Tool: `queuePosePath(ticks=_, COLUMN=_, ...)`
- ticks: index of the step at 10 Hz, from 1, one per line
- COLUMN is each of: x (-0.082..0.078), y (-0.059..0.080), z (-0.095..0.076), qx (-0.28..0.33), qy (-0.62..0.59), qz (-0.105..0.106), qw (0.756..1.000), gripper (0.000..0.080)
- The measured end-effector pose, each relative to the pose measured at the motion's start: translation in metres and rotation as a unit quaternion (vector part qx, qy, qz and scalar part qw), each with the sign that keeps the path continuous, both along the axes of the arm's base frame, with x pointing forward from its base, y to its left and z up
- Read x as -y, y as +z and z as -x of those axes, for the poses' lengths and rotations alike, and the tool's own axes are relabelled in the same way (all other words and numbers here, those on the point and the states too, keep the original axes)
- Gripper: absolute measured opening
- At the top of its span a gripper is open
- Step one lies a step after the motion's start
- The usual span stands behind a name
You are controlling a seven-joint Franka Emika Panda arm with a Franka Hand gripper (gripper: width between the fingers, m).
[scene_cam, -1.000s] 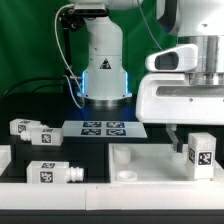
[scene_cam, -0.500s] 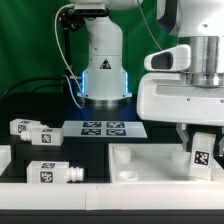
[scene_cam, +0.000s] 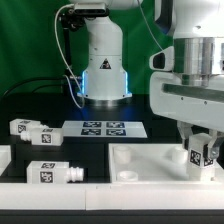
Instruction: Assemble one leg
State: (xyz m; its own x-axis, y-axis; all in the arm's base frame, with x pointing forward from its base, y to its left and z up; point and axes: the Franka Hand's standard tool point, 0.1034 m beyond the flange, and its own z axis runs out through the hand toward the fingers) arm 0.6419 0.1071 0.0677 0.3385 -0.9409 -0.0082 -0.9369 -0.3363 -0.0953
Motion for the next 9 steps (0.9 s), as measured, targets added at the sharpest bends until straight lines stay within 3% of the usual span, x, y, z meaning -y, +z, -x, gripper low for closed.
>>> queuePosePath(ticks=2, x=0.0031, y=-0.0004, z=0.0027, qx=0.006, qy=-0.167, qz=-0.045, qw=0.985, gripper=0.0284)
queuePosePath(ticks=5, x=0.0001, y=-0.0002, z=0.0031, qx=0.000, qy=-0.238, qz=-0.055, qw=0.970, gripper=0.0285)
queuePosePath(ticks=6, x=0.0000, y=-0.0008, z=0.0034, qx=0.001, qy=-0.228, qz=-0.054, qw=0.972, gripper=0.0400)
queuePosePath(ticks=7, x=0.0000, y=-0.0011, z=0.0035, qx=0.003, qy=-0.200, qz=-0.050, qw=0.979, gripper=0.0400)
queuePosePath(ticks=9, x=-0.0057, y=-0.0027, z=0.0044, qx=0.018, qy=0.035, qz=-0.030, qw=0.999, gripper=0.0630)
